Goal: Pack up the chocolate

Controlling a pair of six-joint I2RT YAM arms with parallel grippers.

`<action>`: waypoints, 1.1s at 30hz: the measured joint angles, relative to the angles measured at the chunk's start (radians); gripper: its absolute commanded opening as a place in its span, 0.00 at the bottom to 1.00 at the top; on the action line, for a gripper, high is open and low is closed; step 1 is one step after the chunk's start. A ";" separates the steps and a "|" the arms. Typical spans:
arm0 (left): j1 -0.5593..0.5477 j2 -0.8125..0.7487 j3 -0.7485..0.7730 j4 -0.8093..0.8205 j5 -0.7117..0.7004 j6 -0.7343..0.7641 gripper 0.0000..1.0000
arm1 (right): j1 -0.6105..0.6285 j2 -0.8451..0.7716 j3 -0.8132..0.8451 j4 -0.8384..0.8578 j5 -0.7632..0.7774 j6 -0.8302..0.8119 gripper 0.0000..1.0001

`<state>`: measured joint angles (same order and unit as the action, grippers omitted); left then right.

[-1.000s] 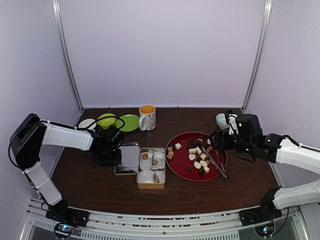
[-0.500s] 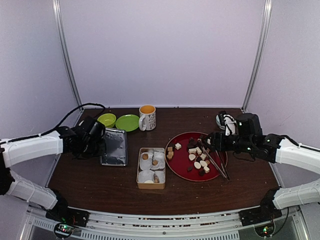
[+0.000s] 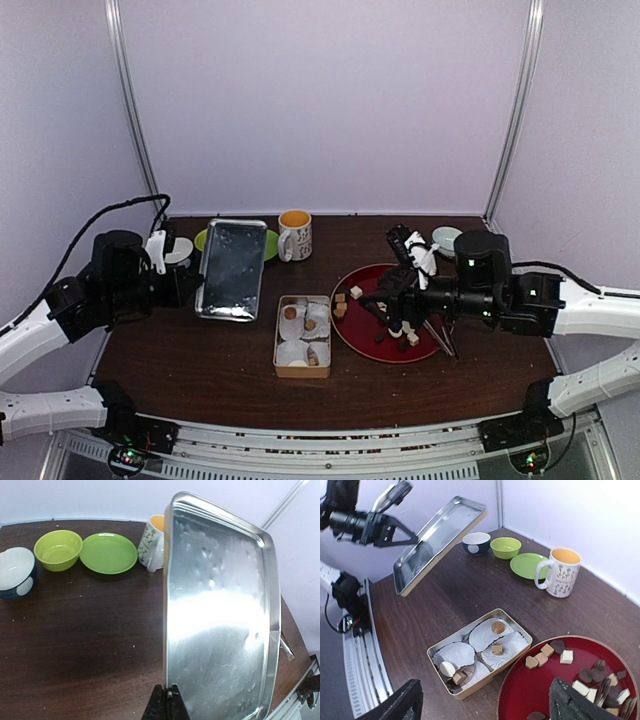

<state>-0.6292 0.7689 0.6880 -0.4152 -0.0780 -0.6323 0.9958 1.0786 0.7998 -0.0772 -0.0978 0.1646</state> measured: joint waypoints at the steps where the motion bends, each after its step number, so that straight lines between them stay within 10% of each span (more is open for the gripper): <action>1: 0.000 0.009 0.023 -0.014 0.023 0.015 0.00 | 0.028 0.000 0.005 0.006 0.023 -0.046 0.91; 12: 0.000 0.159 0.332 -0.162 0.334 0.090 0.00 | 0.262 0.001 0.116 0.003 0.185 -0.640 1.00; 29: -0.012 0.238 0.357 -0.275 0.666 0.024 0.00 | 0.518 0.330 0.165 0.404 0.667 -1.461 1.00; 33: -0.014 0.235 0.357 -0.296 0.680 0.024 0.00 | 0.519 0.366 0.179 0.487 0.702 -1.566 0.86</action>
<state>-0.6434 1.0042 1.0454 -0.7109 0.6022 -0.6079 1.5146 1.4448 0.9783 0.4099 0.6041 -1.4010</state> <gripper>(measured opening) 0.007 0.974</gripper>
